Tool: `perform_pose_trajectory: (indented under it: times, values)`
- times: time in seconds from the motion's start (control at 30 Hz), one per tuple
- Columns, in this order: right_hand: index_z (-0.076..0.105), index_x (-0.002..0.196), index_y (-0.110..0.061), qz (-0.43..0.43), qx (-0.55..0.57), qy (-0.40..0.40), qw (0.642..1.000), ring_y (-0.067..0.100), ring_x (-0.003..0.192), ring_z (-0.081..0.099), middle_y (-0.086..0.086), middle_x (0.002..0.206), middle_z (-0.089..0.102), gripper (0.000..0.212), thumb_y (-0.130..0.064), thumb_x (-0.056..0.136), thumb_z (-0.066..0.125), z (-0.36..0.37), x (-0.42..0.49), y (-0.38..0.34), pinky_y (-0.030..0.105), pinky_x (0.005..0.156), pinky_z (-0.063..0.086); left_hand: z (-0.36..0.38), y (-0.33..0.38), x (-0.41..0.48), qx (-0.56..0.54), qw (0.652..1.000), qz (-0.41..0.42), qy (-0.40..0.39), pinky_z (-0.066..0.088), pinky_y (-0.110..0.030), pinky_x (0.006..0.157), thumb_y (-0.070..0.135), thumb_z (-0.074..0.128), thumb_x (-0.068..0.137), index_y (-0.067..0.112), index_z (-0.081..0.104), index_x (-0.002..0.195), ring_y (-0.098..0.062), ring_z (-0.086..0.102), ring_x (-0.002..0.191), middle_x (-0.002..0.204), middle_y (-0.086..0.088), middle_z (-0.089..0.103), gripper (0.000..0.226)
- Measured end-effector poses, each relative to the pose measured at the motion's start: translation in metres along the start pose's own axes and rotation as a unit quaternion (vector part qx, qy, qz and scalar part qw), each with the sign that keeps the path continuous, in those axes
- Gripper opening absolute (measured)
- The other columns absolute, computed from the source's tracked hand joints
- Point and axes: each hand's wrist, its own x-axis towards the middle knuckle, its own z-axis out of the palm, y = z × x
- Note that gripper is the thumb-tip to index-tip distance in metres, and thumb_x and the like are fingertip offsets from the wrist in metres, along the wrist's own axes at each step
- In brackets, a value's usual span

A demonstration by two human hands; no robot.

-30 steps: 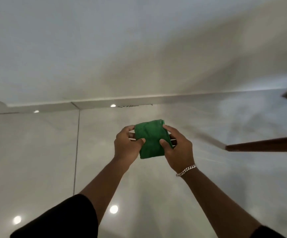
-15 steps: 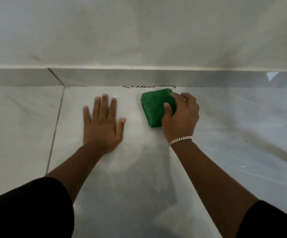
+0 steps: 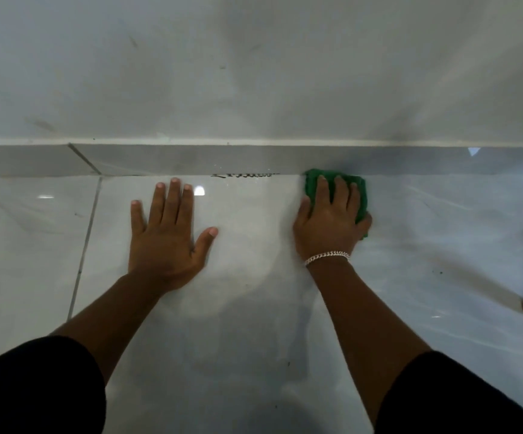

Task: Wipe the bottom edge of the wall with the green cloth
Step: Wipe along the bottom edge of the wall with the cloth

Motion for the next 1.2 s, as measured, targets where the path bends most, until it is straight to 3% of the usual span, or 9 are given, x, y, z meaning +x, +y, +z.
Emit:
perform_pose_trajectory:
  times: [0.1, 0.23, 0.33, 0.5, 0.6, 0.83, 1.0, 1.1, 1.2]
  values:
    - [0.059, 0.122, -0.012, 0.075, 0.018, 0.017, 0.997, 0.039, 0.127, 0.046, 0.018, 0.131, 0.057, 0.049, -0.033, 0.081, 0.045, -0.003, -0.003, -0.04, 0.06, 0.095, 0.036, 0.001, 0.001, 0.001, 0.002, 1.0, -0.007, -0.005, 0.001, -0.059, 0.122, 0.068, 0.012, 0.088, 0.016, -0.003, 0.156, -0.029, -0.005, 0.154, 0.167, -0.008, -0.005, 0.087]
    - [0.055, 0.126, -0.011, -0.12, 0.055, -0.063, 0.989, 0.04, 0.13, 0.041, 0.017, 0.134, 0.053, 0.053, -0.03, 0.078, 0.044, -0.004, -0.031, -0.09, 0.06, 0.096, 0.037, 0.002, 0.0, 0.002, 0.01, 1.0, -0.007, -0.011, 0.0, -0.058, 0.122, 0.071, 0.005, 0.085, 0.016, -0.004, 0.156, -0.027, -0.007, 0.154, 0.167, -0.007, -0.006, 0.09]
    - [0.058, 0.122, -0.015, -0.174, 0.045, -0.055, 0.982, 0.038, 0.123, 0.046, 0.013, 0.127, 0.057, 0.052, -0.03, 0.076, 0.04, -0.006, -0.016, -0.068, 0.055, 0.09, 0.042, 0.0, -0.013, -0.002, 0.001, 1.0, -0.006, -0.008, 0.002, -0.058, 0.122, 0.069, 0.01, 0.087, 0.017, -0.002, 0.157, -0.027, -0.005, 0.154, 0.167, -0.006, -0.003, 0.088]
    - [0.061, 0.118, -0.015, -0.016, 0.007, 0.012, 1.0, 0.04, 0.123, 0.048, 0.017, 0.126, 0.059, 0.05, -0.026, 0.075, 0.041, -0.01, 0.012, -0.001, 0.056, 0.089, 0.041, -0.005, -0.03, -0.016, -0.001, 0.999, -0.041, -0.005, 0.001, -0.062, 0.12, 0.071, 0.011, 0.087, 0.02, -0.003, 0.157, -0.029, -0.006, 0.154, 0.168, -0.005, -0.005, 0.087]
    - [0.061, 0.119, -0.012, 0.086, 0.007, -0.008, 0.996, 0.041, 0.123, 0.046, 0.019, 0.126, 0.057, 0.054, -0.023, 0.071, 0.039, -0.011, 0.008, -0.031, 0.058, 0.091, 0.038, -0.005, -0.03, -0.015, -0.005, 0.999, -0.044, -0.011, 0.001, -0.063, 0.12, 0.07, 0.013, 0.087, 0.02, -0.002, 0.157, -0.03, -0.006, 0.154, 0.168, -0.005, -0.004, 0.087]
    - [0.063, 0.115, -0.014, -0.153, 0.019, -0.06, 0.986, 0.041, 0.113, 0.052, 0.013, 0.117, 0.061, 0.047, -0.022, 0.07, 0.053, -0.009, -0.013, -0.077, 0.052, 0.084, 0.045, -0.004, -0.031, -0.015, -0.006, 0.999, -0.042, -0.008, 0.0, -0.062, 0.12, 0.074, 0.008, 0.084, 0.021, -0.003, 0.157, -0.029, -0.006, 0.154, 0.168, -0.004, -0.004, 0.09]
    - [0.063, 0.115, -0.016, -0.042, -0.005, -0.026, 0.999, 0.041, 0.117, 0.05, 0.015, 0.121, 0.06, 0.045, -0.018, 0.072, 0.052, -0.021, 0.021, 0.003, 0.055, 0.084, 0.043, -0.008, -0.03, -0.015, -0.013, 0.999, -0.036, -0.004, 0.0, -0.062, 0.12, 0.073, 0.009, 0.085, 0.02, -0.001, 0.157, -0.03, -0.006, 0.154, 0.167, -0.005, -0.003, 0.09]
    - [0.059, 0.121, -0.011, 0.071, -0.011, -0.051, 0.996, 0.04, 0.123, 0.043, 0.018, 0.127, 0.054, 0.048, -0.016, 0.073, 0.053, -0.017, 0.014, -0.016, 0.055, 0.089, 0.038, -0.007, -0.028, -0.015, -0.014, 0.999, -0.044, -0.007, 0.0, -0.063, 0.12, 0.071, 0.014, 0.087, 0.019, 0.0, 0.157, -0.03, -0.005, 0.154, 0.167, -0.005, -0.002, 0.088]
    - [0.063, 0.11, -0.013, -0.022, -0.017, -0.035, 0.999, 0.039, 0.108, 0.054, 0.016, 0.109, 0.062, 0.05, -0.022, 0.063, 0.049, -0.016, -0.008, -0.078, 0.047, 0.078, 0.043, -0.005, -0.028, -0.013, -0.006, 0.999, -0.046, -0.005, 0.0, -0.063, 0.12, 0.072, 0.013, 0.085, 0.019, -0.001, 0.157, -0.03, -0.007, 0.154, 0.167, -0.005, -0.003, 0.09]
